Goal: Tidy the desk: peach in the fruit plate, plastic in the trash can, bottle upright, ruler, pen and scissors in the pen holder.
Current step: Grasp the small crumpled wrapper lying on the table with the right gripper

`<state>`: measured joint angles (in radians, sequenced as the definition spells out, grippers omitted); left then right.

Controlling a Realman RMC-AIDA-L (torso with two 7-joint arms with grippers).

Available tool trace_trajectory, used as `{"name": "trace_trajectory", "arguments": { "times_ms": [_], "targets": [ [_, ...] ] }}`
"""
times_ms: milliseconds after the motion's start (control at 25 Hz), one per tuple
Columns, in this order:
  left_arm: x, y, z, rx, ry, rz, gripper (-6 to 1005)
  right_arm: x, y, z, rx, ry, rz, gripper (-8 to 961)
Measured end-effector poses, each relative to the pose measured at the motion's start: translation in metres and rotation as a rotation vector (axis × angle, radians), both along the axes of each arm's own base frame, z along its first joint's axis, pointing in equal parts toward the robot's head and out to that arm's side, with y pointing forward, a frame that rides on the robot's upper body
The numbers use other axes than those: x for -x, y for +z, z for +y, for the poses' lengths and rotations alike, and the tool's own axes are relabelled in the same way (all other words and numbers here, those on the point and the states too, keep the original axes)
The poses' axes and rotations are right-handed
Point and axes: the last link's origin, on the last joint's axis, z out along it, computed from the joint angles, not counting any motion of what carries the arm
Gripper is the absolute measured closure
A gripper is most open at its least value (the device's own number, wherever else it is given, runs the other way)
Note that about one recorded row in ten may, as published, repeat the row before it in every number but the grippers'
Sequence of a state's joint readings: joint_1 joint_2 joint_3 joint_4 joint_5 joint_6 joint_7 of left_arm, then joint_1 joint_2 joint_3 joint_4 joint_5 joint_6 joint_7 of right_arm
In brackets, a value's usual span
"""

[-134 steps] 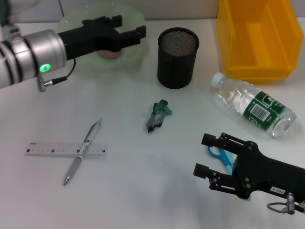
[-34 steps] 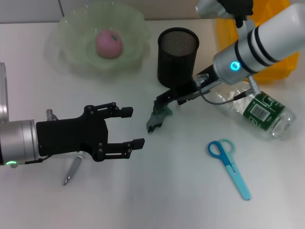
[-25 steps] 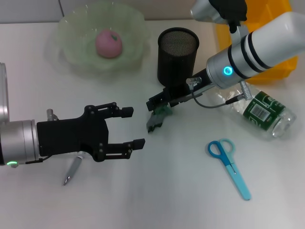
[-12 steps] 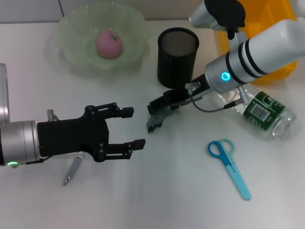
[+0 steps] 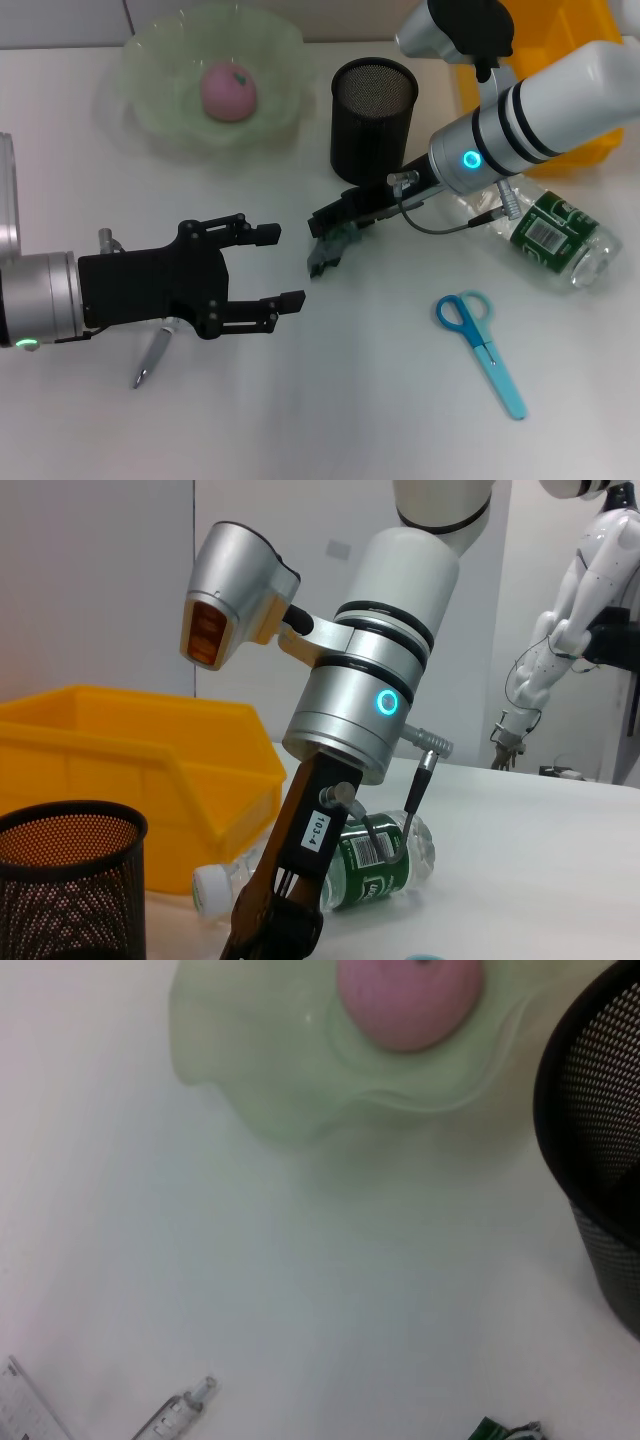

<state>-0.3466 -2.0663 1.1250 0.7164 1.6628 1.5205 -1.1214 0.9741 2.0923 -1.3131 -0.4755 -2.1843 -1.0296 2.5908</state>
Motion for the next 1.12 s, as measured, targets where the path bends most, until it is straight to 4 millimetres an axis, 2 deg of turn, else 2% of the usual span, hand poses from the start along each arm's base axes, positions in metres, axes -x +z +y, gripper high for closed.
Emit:
{"name": "trace_trajectory", "arguments": {
  "times_ms": [1120],
  "targets": [
    [0.0003,-0.0006,-0.0003,-0.001,-0.004,0.003,200,-0.0021,-0.0031,-0.0004,-0.002,0.027,-0.032,394]
  ]
}}
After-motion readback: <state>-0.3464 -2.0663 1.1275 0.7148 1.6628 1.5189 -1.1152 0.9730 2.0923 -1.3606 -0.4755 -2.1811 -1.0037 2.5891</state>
